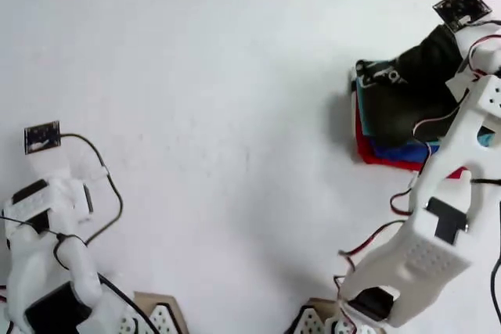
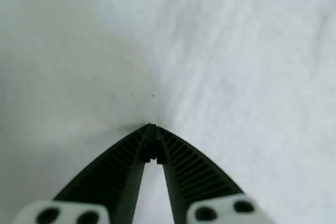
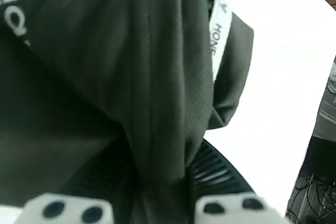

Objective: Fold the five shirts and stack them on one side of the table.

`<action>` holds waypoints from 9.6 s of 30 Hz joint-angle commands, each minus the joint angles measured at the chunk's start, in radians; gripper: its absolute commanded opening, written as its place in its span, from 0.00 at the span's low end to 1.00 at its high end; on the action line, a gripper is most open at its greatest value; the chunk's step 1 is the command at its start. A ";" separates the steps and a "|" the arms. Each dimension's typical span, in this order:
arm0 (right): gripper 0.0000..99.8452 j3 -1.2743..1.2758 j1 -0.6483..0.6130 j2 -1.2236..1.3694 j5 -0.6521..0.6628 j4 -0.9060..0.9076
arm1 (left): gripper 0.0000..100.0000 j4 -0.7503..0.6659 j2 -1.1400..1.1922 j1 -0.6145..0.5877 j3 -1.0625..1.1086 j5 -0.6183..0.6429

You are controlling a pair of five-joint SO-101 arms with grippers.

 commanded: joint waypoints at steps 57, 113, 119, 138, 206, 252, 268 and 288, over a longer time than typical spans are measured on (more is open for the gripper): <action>0.02 -0.588 -0.071 0.403 -0.482 -0.220 | 0.03 -0.012 -0.006 -0.006 -0.004 0.014; 0.02 -0.763 0.242 0.481 -0.479 0.486 | 0.03 -0.012 -0.006 -0.005 -0.004 0.012; 0.02 -0.997 0.220 0.479 -0.483 0.484 | 0.03 -0.012 -0.006 -0.005 -0.004 0.011; 0.02 -0.270 0.001 -0.105 -0.480 0.490 | 0.03 -0.012 -0.006 -0.005 -0.004 0.009; 0.02 2.064 -0.512 -2.175 -0.491 0.048 | 0.03 0.387 -1.442 0.539 0.501 -0.014; 0.02 2.260 -0.509 -2.175 -0.779 -0.007 | 0.03 0.491 -1.436 0.618 0.618 0.121; 0.02 2.260 -0.509 -2.175 -0.779 -0.007 | 0.03 0.491 -1.436 0.618 0.618 0.121; 0.02 2.260 -0.509 -2.175 -0.779 -0.007 | 0.03 0.491 -1.436 0.618 0.618 0.121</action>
